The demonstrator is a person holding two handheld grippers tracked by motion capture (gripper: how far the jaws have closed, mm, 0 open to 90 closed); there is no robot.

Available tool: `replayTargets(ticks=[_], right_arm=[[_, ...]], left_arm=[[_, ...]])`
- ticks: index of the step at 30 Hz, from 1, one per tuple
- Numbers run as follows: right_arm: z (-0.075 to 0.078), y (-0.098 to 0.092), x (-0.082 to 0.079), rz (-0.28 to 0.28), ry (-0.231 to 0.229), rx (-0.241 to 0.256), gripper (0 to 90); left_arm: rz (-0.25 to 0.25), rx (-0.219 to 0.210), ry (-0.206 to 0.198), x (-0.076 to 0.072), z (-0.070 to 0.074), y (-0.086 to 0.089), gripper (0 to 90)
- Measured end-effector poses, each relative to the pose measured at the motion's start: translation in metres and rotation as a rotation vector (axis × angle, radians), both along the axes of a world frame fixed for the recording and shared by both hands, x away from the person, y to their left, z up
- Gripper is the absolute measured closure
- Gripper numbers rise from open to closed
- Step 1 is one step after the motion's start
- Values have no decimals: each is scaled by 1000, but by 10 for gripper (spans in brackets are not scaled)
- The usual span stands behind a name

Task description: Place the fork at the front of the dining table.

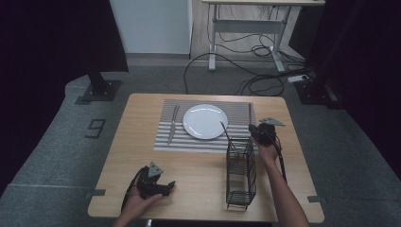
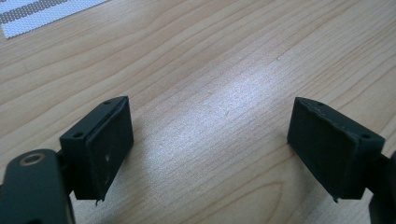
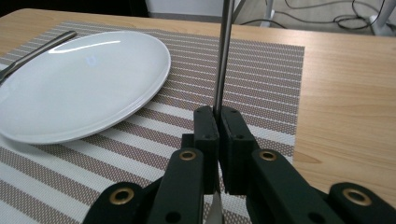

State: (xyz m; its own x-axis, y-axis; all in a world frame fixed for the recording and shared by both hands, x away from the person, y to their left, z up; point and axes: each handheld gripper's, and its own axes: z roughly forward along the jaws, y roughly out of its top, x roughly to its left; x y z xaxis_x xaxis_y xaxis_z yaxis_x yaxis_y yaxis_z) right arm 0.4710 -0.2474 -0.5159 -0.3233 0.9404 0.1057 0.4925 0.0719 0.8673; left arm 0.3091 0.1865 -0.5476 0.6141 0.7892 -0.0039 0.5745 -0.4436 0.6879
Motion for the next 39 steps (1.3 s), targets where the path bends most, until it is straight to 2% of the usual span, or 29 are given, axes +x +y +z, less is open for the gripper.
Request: replayTargets(ticks=[10, 12, 15, 22, 29, 33, 39], right_arm=[[-12, 5, 17, -15, 58, 3, 861], [-13, 6, 20, -16, 75, -5, 866], [-18, 8, 24, -14, 100, -50, 867], [-30, 5, 31, -28, 153, -49, 870], [-31, 7, 34, -34, 146, -50, 870], [-31, 10, 33, -27, 136, -82, 869], [-32, 11, 34, -16, 130, -90, 866]], left_arm=[[2, 0, 0, 0, 0, 0, 143], [2, 0, 0, 0, 0, 0, 143], [2, 0, 0, 0, 0, 0, 143], [2, 0, 0, 0, 0, 0, 142], [2, 0, 0, 0, 0, 0, 143], [2, 0, 0, 0, 0, 0, 143], [2, 0, 0, 0, 0, 0, 142]])
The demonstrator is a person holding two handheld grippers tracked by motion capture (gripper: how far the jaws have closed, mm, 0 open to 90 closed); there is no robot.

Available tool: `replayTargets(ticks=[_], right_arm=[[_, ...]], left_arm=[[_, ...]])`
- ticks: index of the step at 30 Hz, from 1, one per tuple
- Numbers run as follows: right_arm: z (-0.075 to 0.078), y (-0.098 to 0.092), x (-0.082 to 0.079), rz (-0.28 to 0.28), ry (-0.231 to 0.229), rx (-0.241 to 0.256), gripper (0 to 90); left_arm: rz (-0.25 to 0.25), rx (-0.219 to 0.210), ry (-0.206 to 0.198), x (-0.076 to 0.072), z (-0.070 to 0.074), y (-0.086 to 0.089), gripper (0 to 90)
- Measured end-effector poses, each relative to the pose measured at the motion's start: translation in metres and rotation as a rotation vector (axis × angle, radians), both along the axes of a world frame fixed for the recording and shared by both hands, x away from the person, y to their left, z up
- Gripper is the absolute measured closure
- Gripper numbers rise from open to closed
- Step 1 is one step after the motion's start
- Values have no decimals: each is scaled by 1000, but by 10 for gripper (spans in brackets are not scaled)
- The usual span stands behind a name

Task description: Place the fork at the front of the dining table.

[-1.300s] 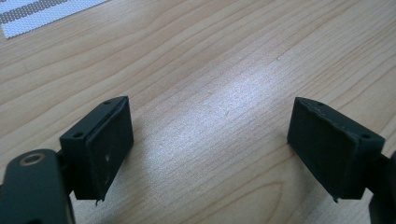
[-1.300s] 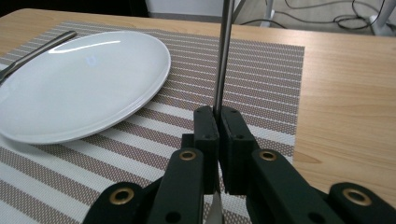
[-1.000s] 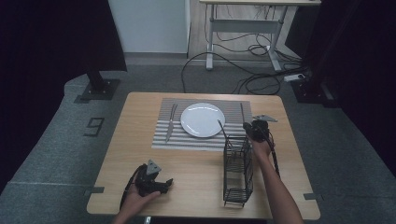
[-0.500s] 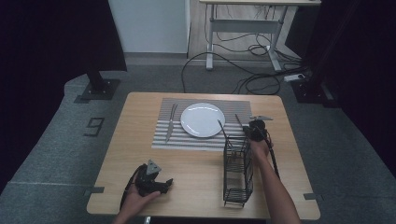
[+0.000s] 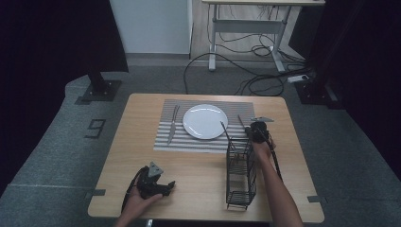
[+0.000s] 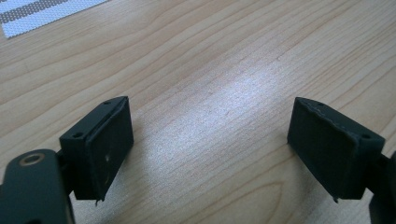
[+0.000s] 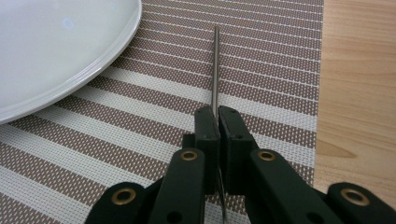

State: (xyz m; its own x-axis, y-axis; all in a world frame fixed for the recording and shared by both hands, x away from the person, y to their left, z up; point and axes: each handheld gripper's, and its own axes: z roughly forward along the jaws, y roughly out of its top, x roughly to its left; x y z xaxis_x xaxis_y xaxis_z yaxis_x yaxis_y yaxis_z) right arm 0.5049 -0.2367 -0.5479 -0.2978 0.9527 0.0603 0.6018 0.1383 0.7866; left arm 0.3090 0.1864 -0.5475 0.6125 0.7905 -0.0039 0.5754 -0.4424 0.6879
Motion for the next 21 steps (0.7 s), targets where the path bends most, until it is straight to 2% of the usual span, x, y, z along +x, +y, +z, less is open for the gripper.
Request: replayTargets(ticks=[4, 7, 8, 10, 12, 14, 16, 18, 21], right_arm=[[-1, -1, 0, 10, 4, 11, 841], [-1, -3, 0, 20, 12, 8, 713], [0, -4, -1, 21, 12, 15, 703], [5, -7, -5, 26, 0, 30, 679], [11, -11, -10, 29, -36, 57, 650], [18, -14, -16, 45, -44, 82, 629], [23, -17, -23, 54, -49, 75, 620], [26, -19, -30, 57, -22, 66, 622], [26, -23, -39, 68, -21, 45, 643]], left_arm=[[0, 0, 0, 0, 0, 0, 143], [0, 0, 0, 0, 0, 0, 143], [0, 0, 0, 0, 0, 0, 143], [0, 0, 0, 0, 0, 0, 143], [0, 0, 0, 0, 0, 0, 143], [0, 0, 0, 0, 0, 0, 143], [0, 0, 0, 0, 0, 0, 142], [0, 0, 0, 0, 0, 0, 143], [0, -1, -1, 0, 0, 0, 143]])
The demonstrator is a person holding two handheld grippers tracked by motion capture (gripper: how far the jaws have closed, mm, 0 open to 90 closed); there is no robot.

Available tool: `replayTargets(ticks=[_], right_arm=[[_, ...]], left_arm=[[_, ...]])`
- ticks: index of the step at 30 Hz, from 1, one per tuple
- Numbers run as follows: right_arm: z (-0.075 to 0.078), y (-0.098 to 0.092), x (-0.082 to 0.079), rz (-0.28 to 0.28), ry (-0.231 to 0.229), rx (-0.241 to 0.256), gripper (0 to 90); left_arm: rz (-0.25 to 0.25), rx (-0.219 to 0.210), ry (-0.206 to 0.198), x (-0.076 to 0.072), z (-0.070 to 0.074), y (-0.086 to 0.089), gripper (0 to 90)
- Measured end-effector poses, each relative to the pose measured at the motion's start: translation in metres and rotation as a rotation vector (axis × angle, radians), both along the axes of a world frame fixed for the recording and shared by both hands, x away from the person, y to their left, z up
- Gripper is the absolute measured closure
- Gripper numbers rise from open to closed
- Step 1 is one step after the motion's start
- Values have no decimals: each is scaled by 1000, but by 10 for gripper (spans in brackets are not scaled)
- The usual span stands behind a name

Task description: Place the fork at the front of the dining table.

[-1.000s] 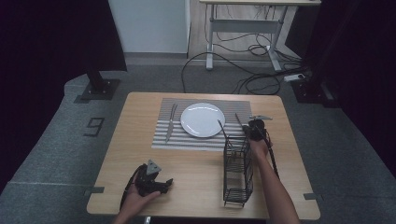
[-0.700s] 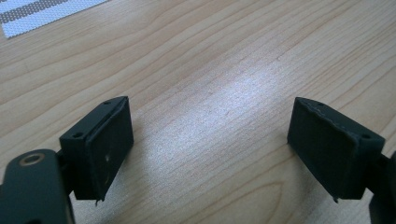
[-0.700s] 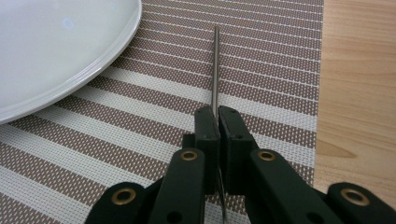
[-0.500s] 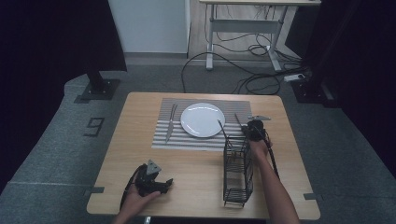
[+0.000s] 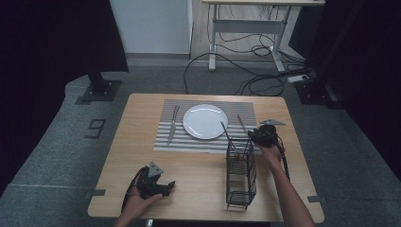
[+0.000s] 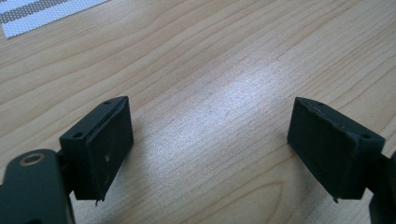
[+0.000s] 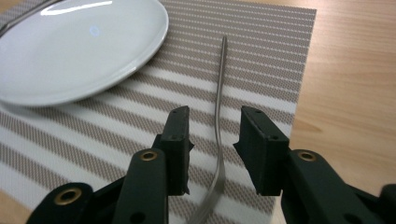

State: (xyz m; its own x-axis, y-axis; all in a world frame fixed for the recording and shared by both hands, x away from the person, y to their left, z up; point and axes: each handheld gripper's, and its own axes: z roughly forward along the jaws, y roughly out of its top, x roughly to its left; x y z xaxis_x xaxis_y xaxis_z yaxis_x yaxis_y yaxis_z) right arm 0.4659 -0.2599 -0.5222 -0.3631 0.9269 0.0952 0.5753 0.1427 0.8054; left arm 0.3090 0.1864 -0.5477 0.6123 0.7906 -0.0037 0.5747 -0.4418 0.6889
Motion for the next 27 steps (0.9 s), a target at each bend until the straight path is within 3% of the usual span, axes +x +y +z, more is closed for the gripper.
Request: replayTargets(ticks=[3, 7, 10, 12, 20, 27], right_arm=[[-3, -2, -4, 11, 14, -5, 692], [-12, -5, -4, -22, 38, -7, 741], [-18, -13, -4, -41, 61, 83, 781], [-17, -15, -4, -74, 61, 89, 799], [-28, -26, -6, -81, 97, 119, 789], [-18, -36, -20, -52, 49, 163, 687]], left_arm=[[0, 1, 1, 0, 0, 0, 143], [0, 1, 1, 0, 0, 0, 143], [0, 0, 0, 0, 0, 0, 143], [0, 0, 0, 0, 0, 0, 143], [0, 0, 0, 0, 0, 0, 143], [0, 0, -1, 0, 0, 0, 143]])
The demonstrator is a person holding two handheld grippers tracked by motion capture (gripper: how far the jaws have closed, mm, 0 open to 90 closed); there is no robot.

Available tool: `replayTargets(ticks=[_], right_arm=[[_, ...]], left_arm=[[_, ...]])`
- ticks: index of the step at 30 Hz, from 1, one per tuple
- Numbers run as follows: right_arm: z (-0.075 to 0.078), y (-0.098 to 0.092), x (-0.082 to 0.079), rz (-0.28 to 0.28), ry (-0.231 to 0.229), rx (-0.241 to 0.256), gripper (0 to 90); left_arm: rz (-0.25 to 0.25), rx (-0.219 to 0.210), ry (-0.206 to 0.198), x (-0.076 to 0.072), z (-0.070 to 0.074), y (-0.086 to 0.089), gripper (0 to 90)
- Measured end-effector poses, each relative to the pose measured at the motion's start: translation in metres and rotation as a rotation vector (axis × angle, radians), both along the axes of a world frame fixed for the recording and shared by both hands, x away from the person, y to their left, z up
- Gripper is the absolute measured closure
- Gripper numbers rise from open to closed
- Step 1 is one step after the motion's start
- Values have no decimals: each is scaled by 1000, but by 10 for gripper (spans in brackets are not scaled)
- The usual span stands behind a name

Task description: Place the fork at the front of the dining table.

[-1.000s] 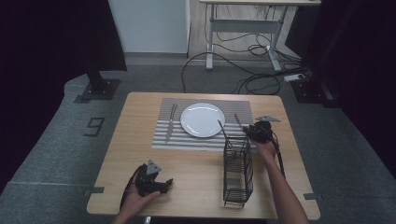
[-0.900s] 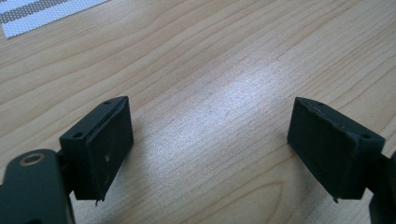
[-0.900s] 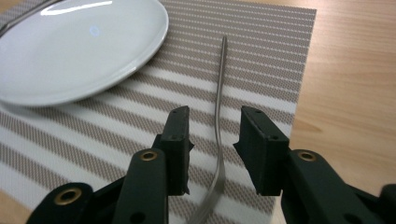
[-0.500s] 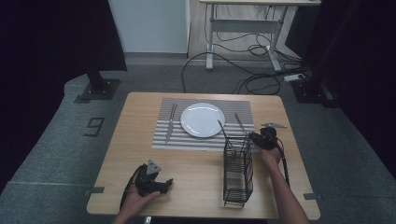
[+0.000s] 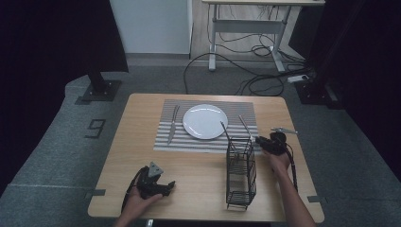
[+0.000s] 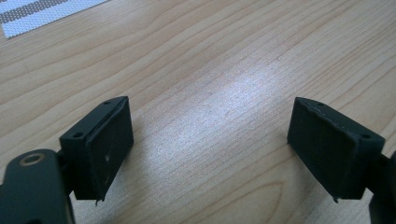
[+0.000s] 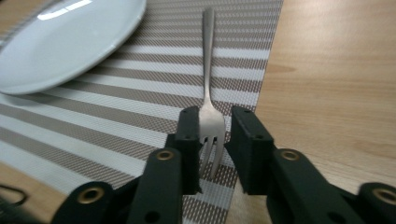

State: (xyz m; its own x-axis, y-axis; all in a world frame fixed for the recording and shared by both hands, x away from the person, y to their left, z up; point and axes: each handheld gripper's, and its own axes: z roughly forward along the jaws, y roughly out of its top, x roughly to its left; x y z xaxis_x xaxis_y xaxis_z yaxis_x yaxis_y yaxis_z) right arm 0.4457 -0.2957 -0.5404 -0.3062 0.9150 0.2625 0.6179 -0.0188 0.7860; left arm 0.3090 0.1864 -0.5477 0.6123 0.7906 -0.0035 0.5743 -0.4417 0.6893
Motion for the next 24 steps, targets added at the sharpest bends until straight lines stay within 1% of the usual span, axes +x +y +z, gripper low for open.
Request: replayTargets(ticks=[2, 3, 4, 7, 10, 11, 12, 13, 15, 17, 19, 24], right_arm=[[5, -4, -7, 13, -15, 5, 657], [7, -5, -10, 22, -22, -1, 654], [9, -7, -14, 33, -31, -17, 654], [9, -8, -24, 71, -32, -87, 658], [5, -7, -29, 94, -31, -104, 669], [4, -6, -29, 98, -26, -124, 669], [3, -4, -29, 96, -31, -147, 669], [2, -2, -28, 97, -39, -159, 669], [1, 1, -26, 101, -58, -159, 680], [-1, 4, -24, 106, -66, -163, 704], [-2, 8, -22, 109, -49, -167, 706], [-1, 23, -13, 135, -39, -179, 703]], left_arm=[[0, 0, 0, 0, 0, 0, 143], [0, 0, 0, 0, 0, 0, 143], [0, 0, -1, 0, 0, 0, 144], [0, 2, 0, 0, 0, 0, 143], [1, 0, 0, 0, 0, 0, 143], [1, 0, 0, 0, 0, 0, 143], [1, 0, 0, 0, 0, 0, 143], [1, 0, 0, 0, 0, 0, 143], [1, 1, 0, 0, 0, 0, 143], [2, 0, 0, 0, 0, 0, 143], [2, 0, 0, 0, 0, 0, 143], [2, 0, 0, 0, 0, 0, 143]])
